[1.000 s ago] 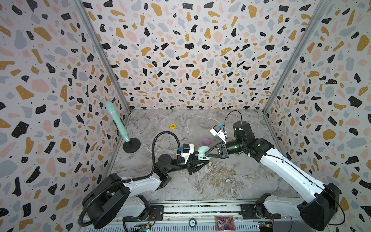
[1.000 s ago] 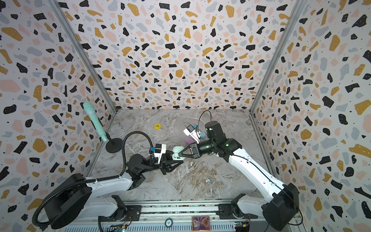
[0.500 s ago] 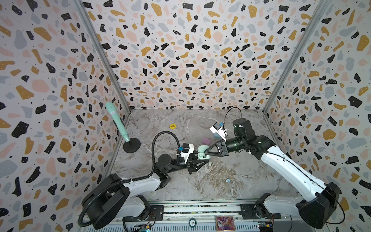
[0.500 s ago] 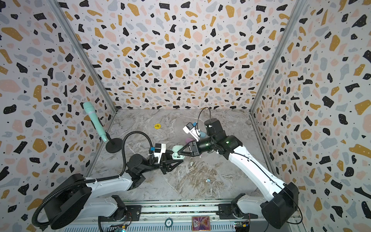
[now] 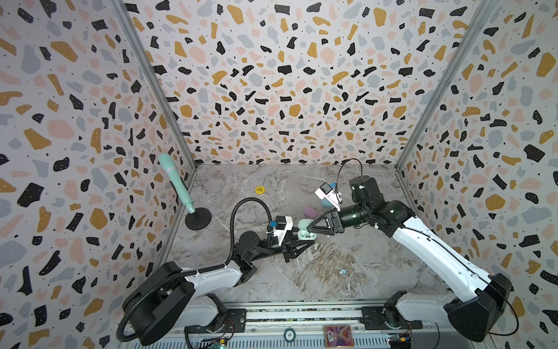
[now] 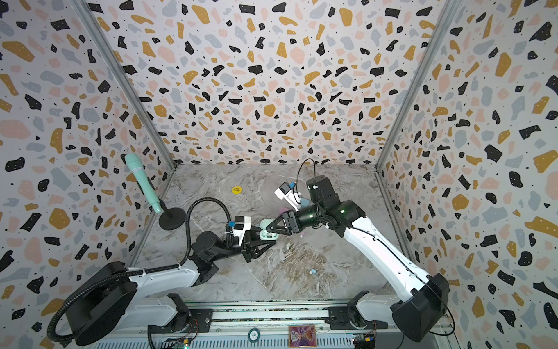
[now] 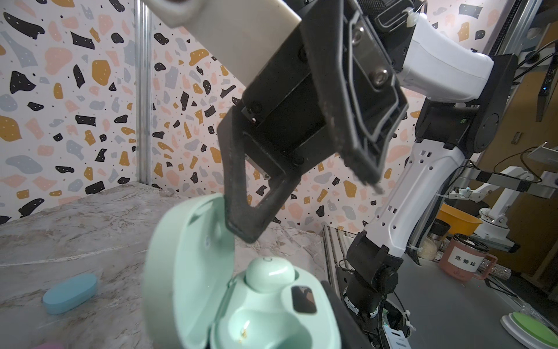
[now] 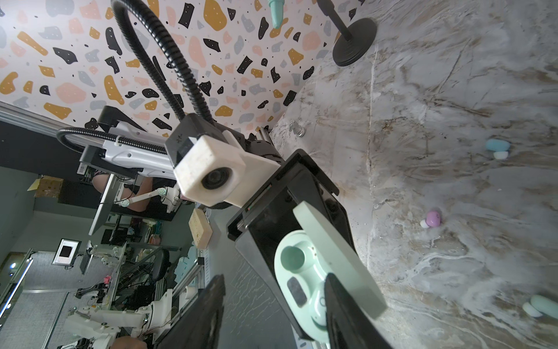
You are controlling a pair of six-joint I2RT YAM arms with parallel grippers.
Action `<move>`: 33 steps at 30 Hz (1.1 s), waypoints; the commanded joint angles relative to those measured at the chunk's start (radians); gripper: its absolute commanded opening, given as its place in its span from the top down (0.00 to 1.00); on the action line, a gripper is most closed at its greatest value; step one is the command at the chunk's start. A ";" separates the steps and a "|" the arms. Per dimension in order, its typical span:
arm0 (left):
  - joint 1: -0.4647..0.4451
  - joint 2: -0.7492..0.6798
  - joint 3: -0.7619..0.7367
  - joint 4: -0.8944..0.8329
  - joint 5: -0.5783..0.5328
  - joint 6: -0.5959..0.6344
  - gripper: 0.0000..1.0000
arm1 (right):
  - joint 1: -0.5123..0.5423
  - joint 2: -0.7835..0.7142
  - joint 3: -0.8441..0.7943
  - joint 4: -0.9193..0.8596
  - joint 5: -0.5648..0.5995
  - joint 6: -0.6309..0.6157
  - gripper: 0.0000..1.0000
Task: Insert the wireless bluetooth earbuds into the charging case
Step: 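Lower the mint earbud into a case slot and open the right gripper, then withdraw the open right gripper and move it over the table earbuds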
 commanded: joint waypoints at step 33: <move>0.048 -0.142 -0.041 -0.011 -0.059 0.031 0.86 | -0.097 -0.139 -0.286 -0.033 0.380 0.158 0.27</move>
